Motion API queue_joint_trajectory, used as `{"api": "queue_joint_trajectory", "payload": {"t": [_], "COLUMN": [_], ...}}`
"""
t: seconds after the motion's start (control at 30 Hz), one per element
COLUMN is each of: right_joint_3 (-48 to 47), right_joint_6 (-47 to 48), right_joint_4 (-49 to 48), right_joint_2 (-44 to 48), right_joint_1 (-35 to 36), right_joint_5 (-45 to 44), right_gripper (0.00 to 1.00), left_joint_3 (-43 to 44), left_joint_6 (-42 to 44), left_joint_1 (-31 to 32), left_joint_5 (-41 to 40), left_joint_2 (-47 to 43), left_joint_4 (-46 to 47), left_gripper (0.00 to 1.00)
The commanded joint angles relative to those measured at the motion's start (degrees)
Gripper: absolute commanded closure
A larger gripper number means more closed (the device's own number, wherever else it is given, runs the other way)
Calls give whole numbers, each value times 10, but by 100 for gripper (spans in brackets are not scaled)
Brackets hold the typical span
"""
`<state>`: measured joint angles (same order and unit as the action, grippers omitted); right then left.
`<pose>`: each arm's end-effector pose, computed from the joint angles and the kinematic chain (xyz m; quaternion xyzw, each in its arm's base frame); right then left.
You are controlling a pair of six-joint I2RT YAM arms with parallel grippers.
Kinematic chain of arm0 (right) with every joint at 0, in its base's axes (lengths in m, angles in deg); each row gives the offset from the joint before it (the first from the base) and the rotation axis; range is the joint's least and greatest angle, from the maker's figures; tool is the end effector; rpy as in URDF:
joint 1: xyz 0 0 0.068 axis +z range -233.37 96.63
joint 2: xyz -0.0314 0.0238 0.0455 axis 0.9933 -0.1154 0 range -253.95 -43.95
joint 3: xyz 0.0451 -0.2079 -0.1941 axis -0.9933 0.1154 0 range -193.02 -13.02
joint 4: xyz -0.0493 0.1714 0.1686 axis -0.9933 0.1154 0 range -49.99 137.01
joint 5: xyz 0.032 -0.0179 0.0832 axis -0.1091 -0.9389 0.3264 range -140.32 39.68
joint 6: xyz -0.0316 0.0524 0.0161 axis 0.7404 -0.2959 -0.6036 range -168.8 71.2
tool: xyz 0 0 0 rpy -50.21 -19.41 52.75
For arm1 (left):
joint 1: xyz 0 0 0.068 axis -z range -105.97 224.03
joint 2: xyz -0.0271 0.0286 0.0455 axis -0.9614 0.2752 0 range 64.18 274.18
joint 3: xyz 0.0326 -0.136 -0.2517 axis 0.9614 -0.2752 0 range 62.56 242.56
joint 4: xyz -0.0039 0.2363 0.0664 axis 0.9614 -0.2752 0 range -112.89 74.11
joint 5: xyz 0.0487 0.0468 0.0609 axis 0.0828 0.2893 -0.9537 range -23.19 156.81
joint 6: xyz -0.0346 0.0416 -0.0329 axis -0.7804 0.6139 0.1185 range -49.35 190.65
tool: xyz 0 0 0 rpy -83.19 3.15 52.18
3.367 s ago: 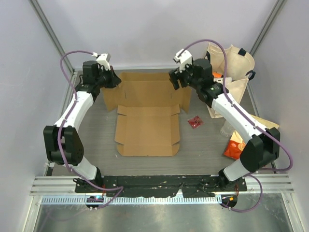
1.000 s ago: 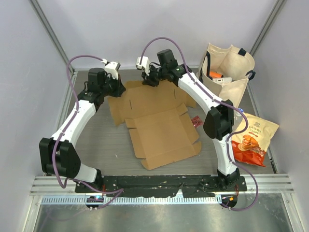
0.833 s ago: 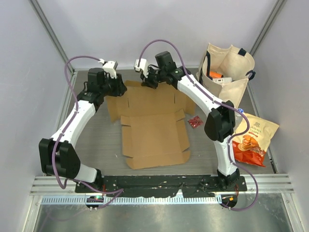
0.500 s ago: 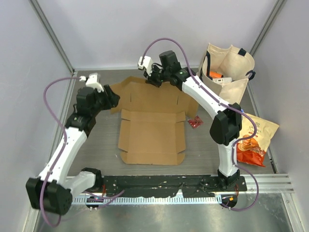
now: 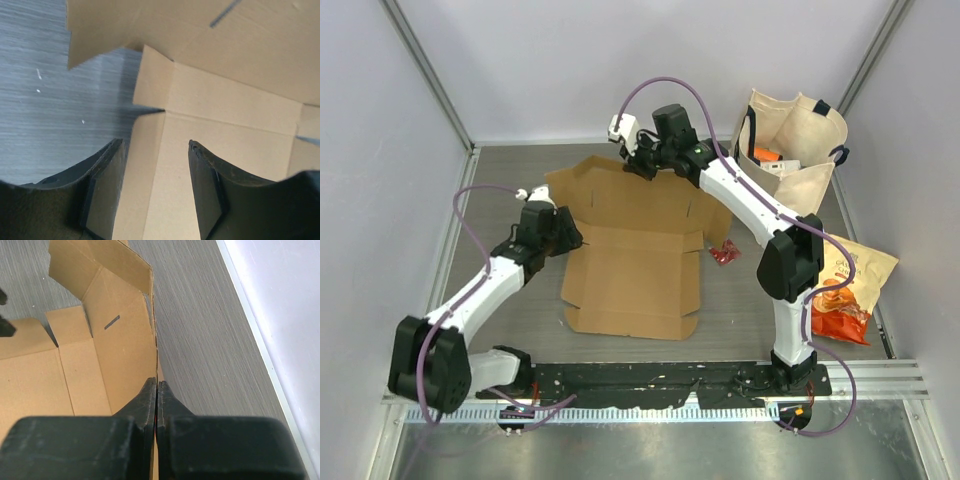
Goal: Fold the paper box
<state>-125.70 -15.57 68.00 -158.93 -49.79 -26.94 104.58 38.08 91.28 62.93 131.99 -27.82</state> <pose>0.3813 0.2764 0.3580 -0.5518 0.6534 0.1772 0.4870 0.2327 -0.0688 0.2523 -0.1344 0.8872 -0.1579 0.4121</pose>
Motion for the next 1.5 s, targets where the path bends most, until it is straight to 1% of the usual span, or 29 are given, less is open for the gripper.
{"api": "queue_joint_trajectory", "payload": {"t": [0.0, 0.07, 0.1, 0.17, 0.23, 0.3, 0.33, 0.37, 0.43, 0.47, 0.57, 0.63, 0.73, 0.77, 0.87, 0.9, 0.93, 0.97, 1.0, 1.03, 1.1, 1.13, 1.17, 1.27, 1.33, 1.37, 1.43, 1.47], "right_joint_3": [-5, -6, -6, -7, -7, -7, -6, -5, -3, -3, -3, 3, 21, 27, 45, 48, 55, 59, 62, 64, 64, 64, 65, 68, 66, 67, 61, 58], "right_joint_6": [-14, -14, -15, -16, -17, -21, -20, -21, -29, -32, -49, -56, -60, -62, -63, -63, -63, -63, -62, -61, -60, -59, -57, -52, -47, -45, -40, -40], "right_joint_4": [-29, -28, -28, -29, -29, -31, -30, -31, -35, -36, -43, -46, -57, -63, -68, -68, -71, -73, -75, -75, -73, -71, -71, -70, -68, -67, -62, -58], "right_joint_2": [45, 48, 49, 51, 52, 50, 49, 49, 46, 45, 43, 44, 48, 49, 58, 62, 63, 65, 66, 66, 66, 67, 68, 69, 70, 70, 67, 65], "right_joint_1": [1, 1, 1, 1, 2, 1, 1, 2, 2, 2, 3, 3, 6, 6, 9, 10, 11, 12, 13, 13, 13, 13, 13, 13, 13, 13, 13, 13], "right_joint_5": [12, 12, 13, 18, 19, 15, 14, 13, 8, 7, 6, 10, 3, 0, -3, -3, -4, -8, -10, -13, -21, -23, -23, -25, -25, -23, -15, -13], "right_gripper": [99, 99, 99, 99, 99, 99, 99, 99, 99, 99, 99, 99, 99, 99, 99, 99, 99, 99, 99, 99, 99, 99, 99, 99, 99, 99, 99, 99], "left_joint_3": [61, 80, 82, 83, 94, 120, 126, 133, 135, 137, 136, 132, 120, 118, 112, 112, 112, 109, 105, 100, 96, 90, 83, 46, 24, 19, 10, 8], "left_joint_6": [4, 4, 3, 9, 13, 15, 16, 16, 16, 17, 46, 52, 43, 40, 37, 37, 36, 34, 33, 32, 34, 34, 33, 28, 27, 23, 20, 18], "left_joint_1": [1, 1, 1, 0, 0, 0, 0, 0, 1, 2, 30, 47, 59, 59, 59, 59, 59, 59, 59, 59, 59, 59, 58, 58, 56, 52, 48, 45], "left_joint_5": [-77, -79, -81, -56, -21, -6, 5, 22, 32, 29, -7, -10, 2, 6, 19, 24, 32, 33, 33, 34, 35, 30, 26, 11, 6, -2, -22, -29], "left_joint_2": [87, 115, 129, 160, 198, 222, 239, 244, 247, 245, 237, 239, 247, 251, 267, 272, 274, 272, 271, 265, 254, 240, 226, 156, 117, 79, 35, -4], "left_joint_4": [32, 30, 33, 65, 70, 62, 64, 76, 89, 101, 115, 117, 138, 143, 150, 151, 152, 155, 160, 163, 161, 154, 150, 153, 149, 145, 137, 137], "left_gripper": [38, 36, 33, 31, 31, 32, 35, 44, 56, 64, 65, 63, 49, 42, 40, 42, 47, 57, 60, 60, 57, 53, 47, 39, 39, 41, 47, 49]}}
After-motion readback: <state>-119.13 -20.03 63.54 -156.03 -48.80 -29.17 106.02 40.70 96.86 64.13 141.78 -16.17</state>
